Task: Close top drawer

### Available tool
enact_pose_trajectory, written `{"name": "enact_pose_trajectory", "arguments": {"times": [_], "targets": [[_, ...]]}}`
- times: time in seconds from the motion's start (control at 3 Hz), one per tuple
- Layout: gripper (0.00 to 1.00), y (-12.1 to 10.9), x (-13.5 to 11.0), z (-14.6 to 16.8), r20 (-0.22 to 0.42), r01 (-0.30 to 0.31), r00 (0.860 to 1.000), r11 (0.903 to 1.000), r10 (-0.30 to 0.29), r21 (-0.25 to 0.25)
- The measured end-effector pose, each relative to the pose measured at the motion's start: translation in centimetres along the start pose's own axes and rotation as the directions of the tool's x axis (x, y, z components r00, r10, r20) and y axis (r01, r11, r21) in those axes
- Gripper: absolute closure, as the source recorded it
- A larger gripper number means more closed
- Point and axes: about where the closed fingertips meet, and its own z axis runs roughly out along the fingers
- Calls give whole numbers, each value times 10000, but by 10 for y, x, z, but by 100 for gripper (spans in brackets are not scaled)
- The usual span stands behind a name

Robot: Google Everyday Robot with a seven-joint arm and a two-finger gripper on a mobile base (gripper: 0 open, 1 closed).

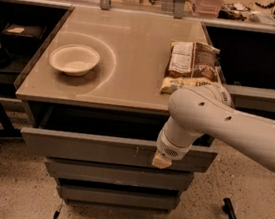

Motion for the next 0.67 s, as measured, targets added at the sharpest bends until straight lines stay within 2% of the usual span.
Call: {"name": "enact_pose_trajectory", "arguments": {"times": [0.67], "targets": [[12, 0, 0, 0, 0, 0, 10000, 10000, 0, 0]]}}
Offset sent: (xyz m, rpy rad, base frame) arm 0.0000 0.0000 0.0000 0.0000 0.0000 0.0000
